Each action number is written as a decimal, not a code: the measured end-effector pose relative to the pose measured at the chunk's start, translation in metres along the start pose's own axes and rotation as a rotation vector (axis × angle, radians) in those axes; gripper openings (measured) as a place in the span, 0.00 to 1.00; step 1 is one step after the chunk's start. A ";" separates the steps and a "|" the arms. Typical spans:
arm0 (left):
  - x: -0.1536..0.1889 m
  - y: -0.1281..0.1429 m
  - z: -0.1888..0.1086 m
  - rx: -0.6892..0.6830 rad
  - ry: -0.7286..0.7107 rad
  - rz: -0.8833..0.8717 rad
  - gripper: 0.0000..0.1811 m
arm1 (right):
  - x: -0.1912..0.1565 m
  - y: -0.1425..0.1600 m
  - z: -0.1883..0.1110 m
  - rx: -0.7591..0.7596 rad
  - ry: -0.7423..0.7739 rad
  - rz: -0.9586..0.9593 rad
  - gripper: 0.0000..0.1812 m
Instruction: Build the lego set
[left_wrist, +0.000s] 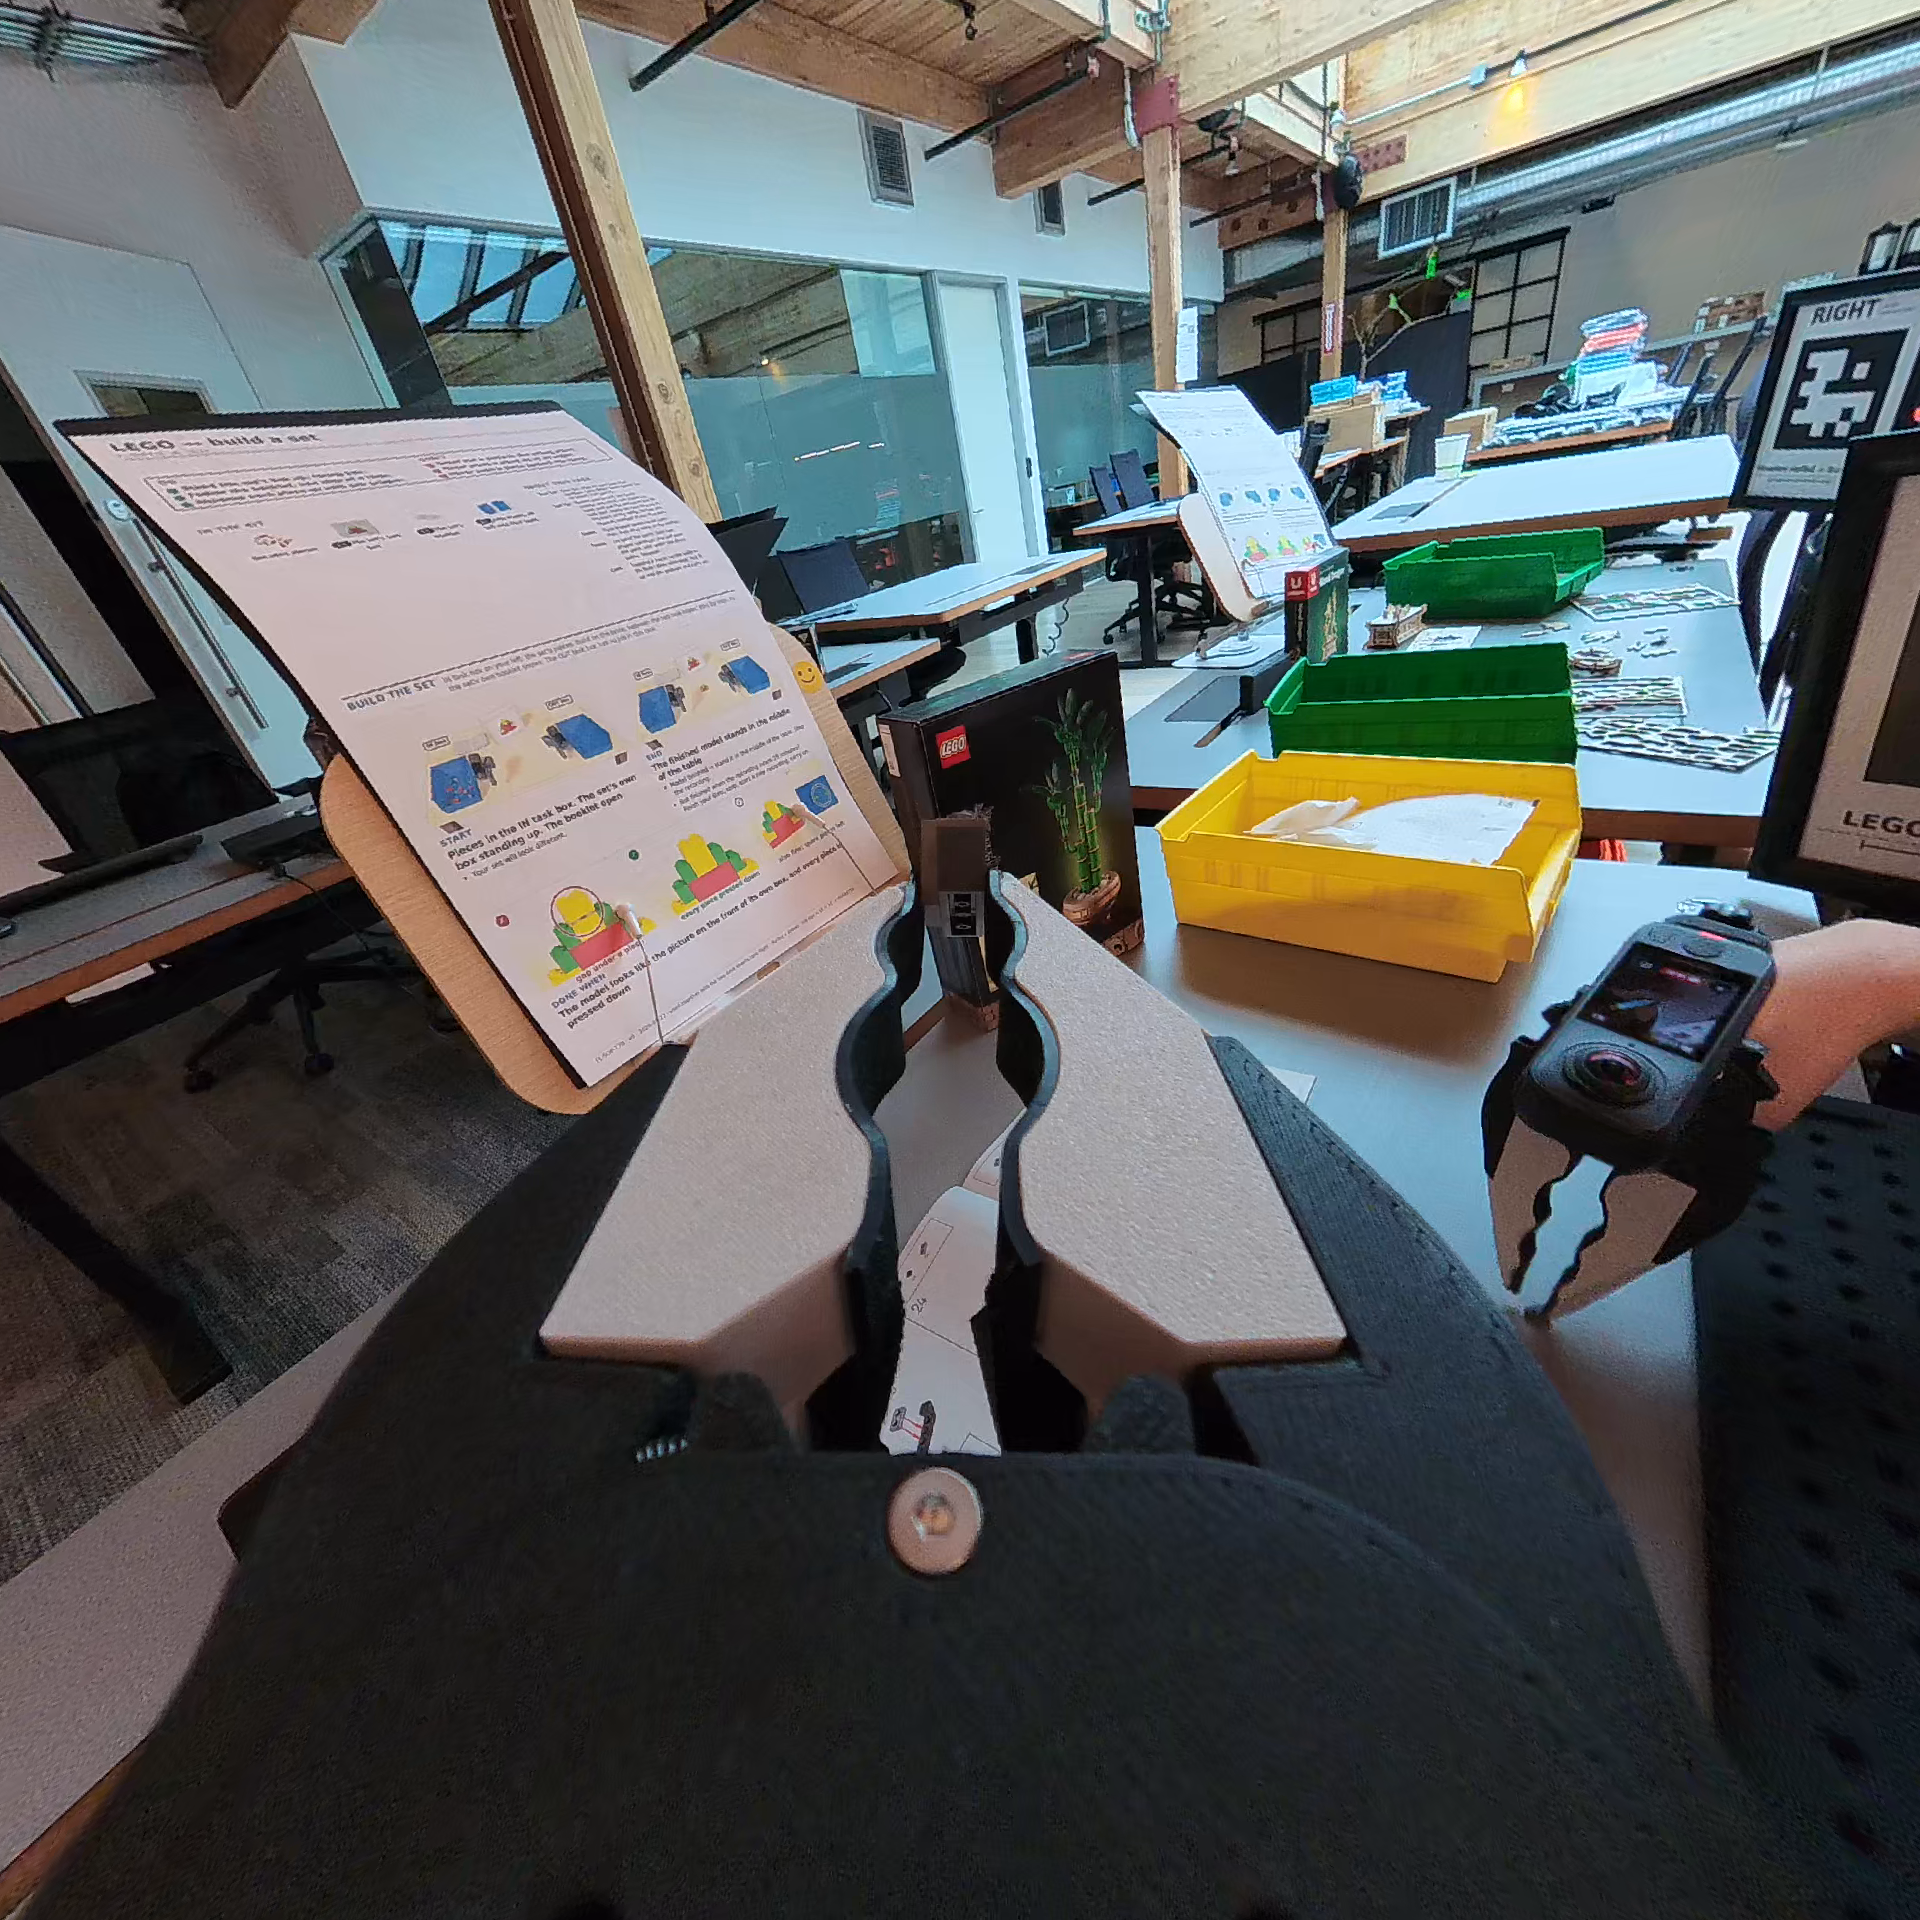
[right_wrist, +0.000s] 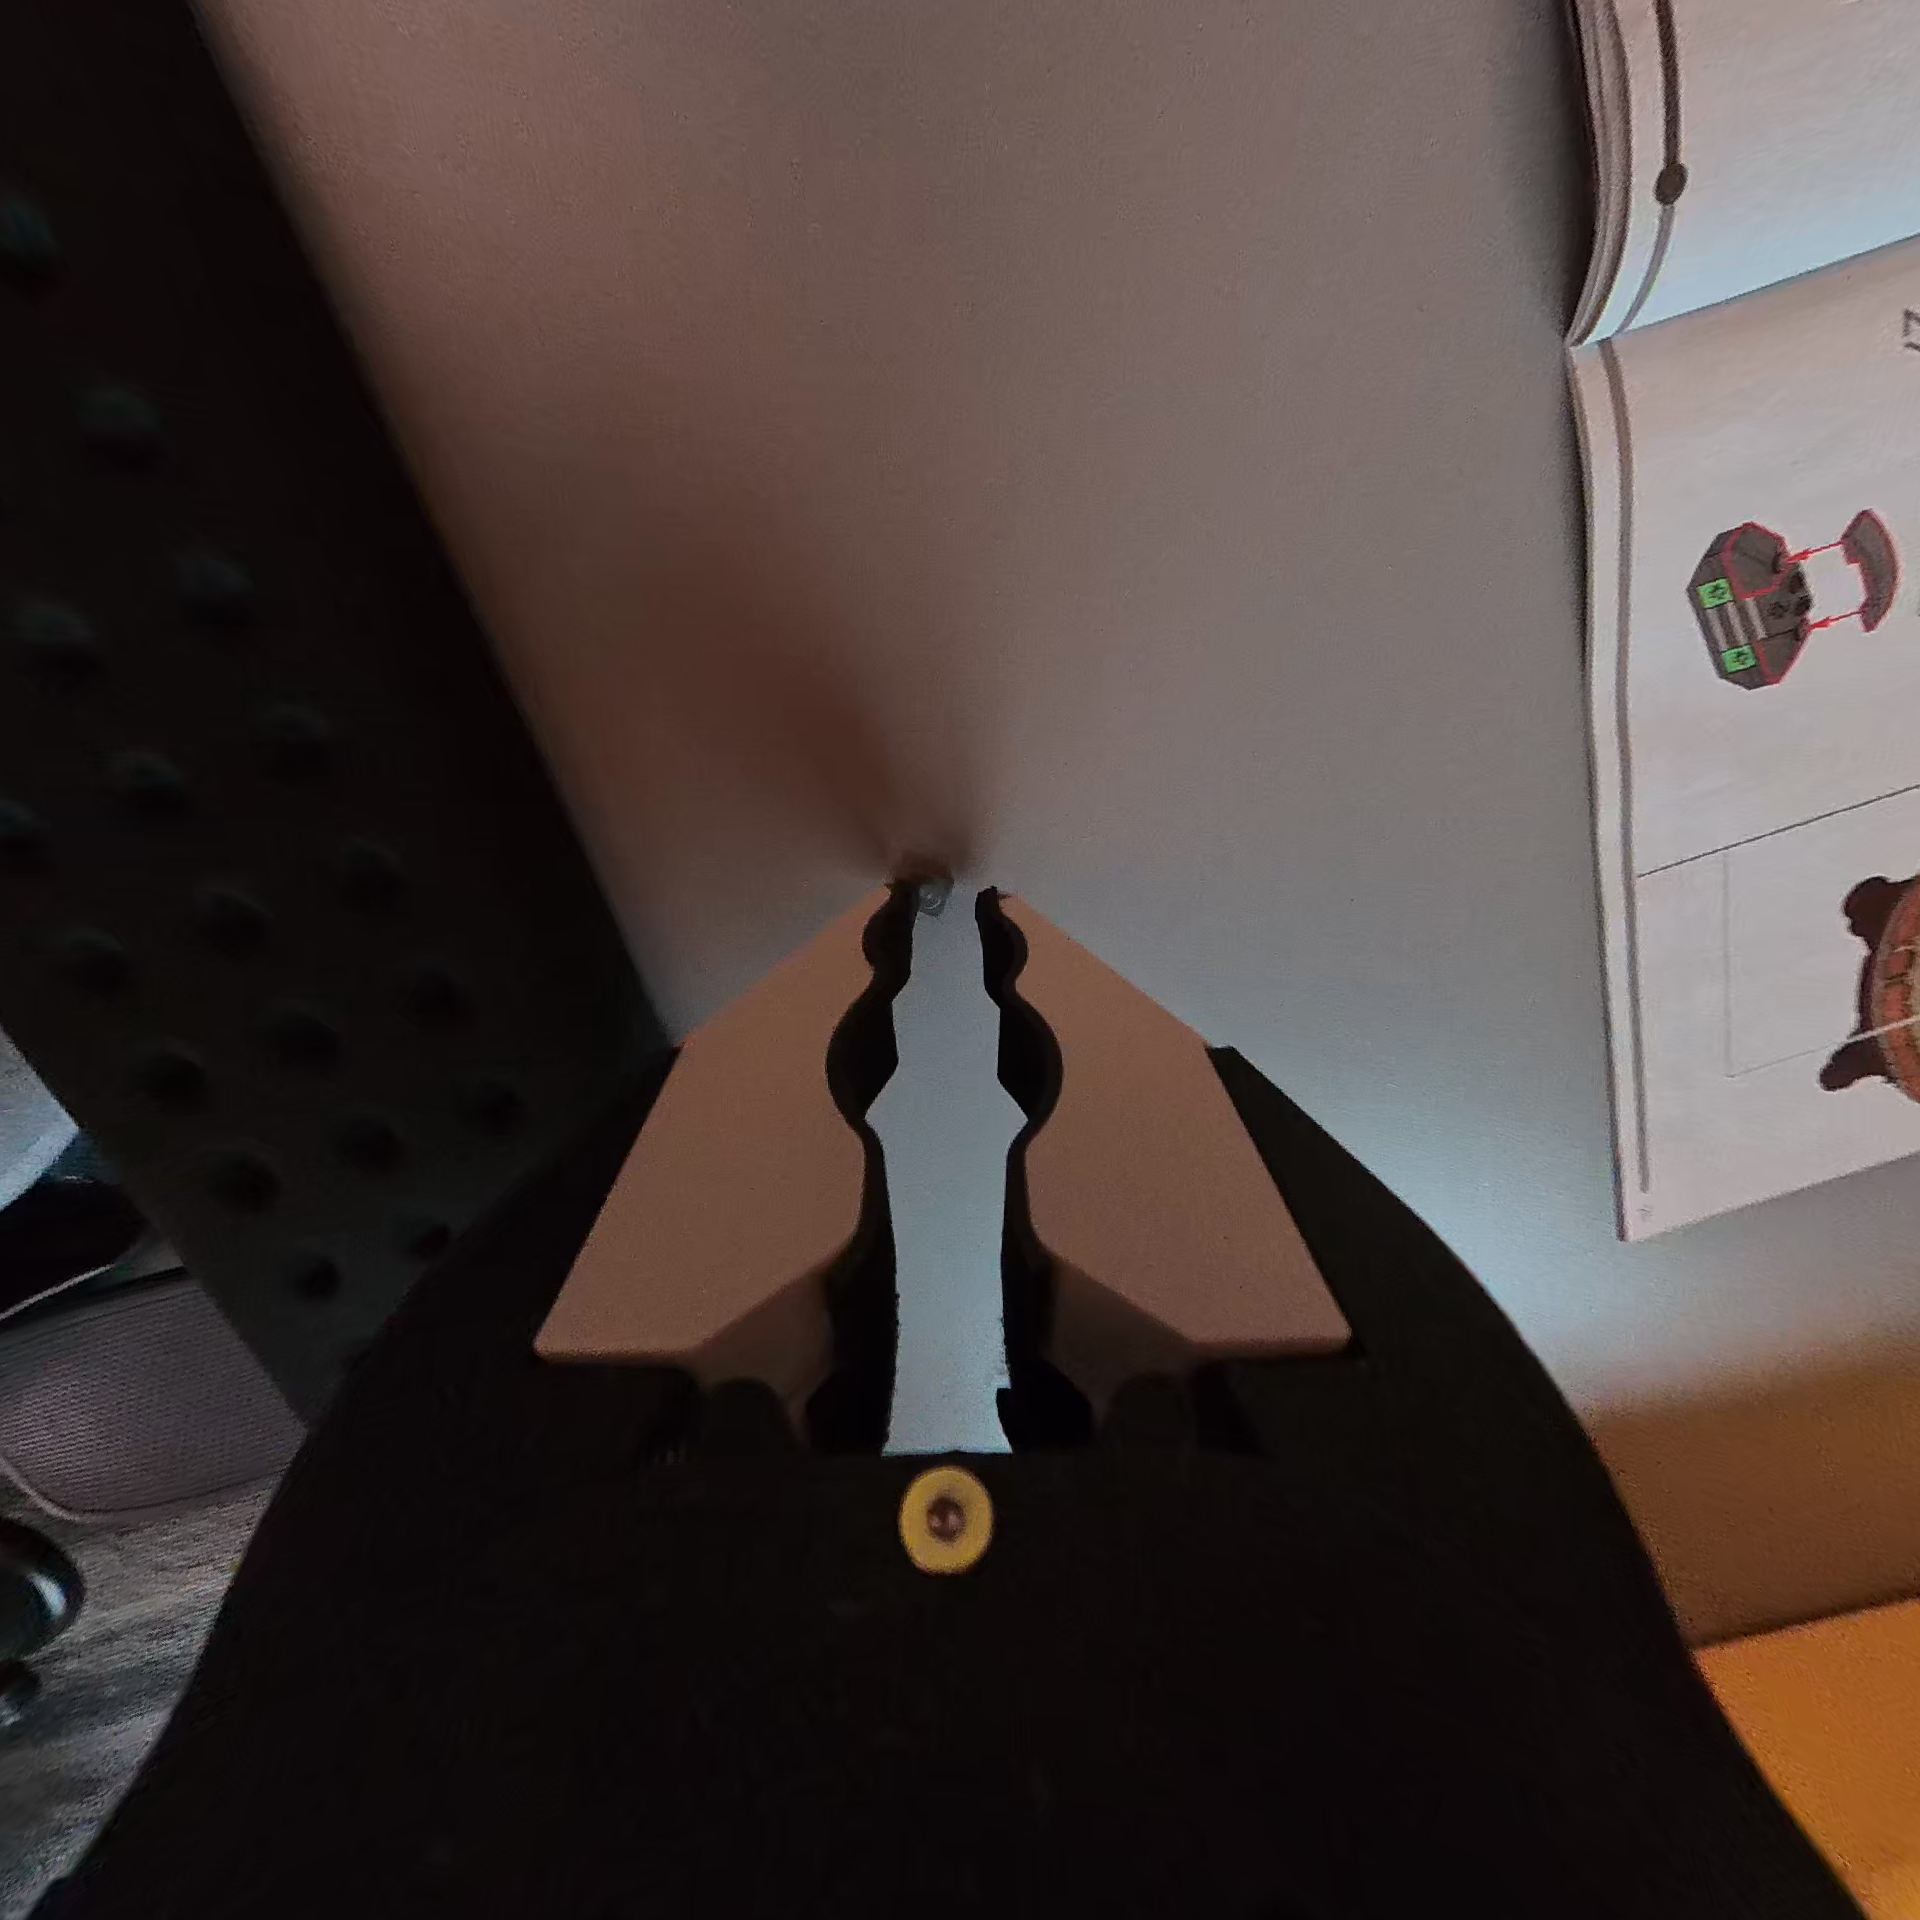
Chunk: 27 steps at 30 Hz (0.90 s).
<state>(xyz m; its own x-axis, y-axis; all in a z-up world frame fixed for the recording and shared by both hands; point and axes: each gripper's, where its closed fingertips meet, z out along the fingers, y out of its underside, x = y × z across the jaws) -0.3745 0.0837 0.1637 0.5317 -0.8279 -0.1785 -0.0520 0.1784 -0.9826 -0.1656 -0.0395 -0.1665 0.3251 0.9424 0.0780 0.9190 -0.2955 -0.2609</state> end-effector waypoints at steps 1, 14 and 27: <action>0.000 0.000 0.000 -0.001 0.000 -0.001 0.05 | -0.001 0.000 0.000 -0.001 -0.007 0.010 0.06; 0.000 0.001 0.001 -0.003 0.001 -0.002 0.05 | -0.005 -0.004 -0.003 0.015 -0.004 0.087 0.06; 0.000 0.001 0.001 -0.006 0.003 -0.001 0.05 | -0.002 -0.002 0.002 -0.001 0.016 0.038 0.03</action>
<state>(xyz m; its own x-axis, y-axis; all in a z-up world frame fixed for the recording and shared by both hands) -0.3740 0.0846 0.1624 0.5293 -0.8297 -0.1773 -0.0561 0.1743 -0.9831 -0.1680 -0.0406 -0.1680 0.3631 0.9280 0.0839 0.9062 -0.3308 -0.2633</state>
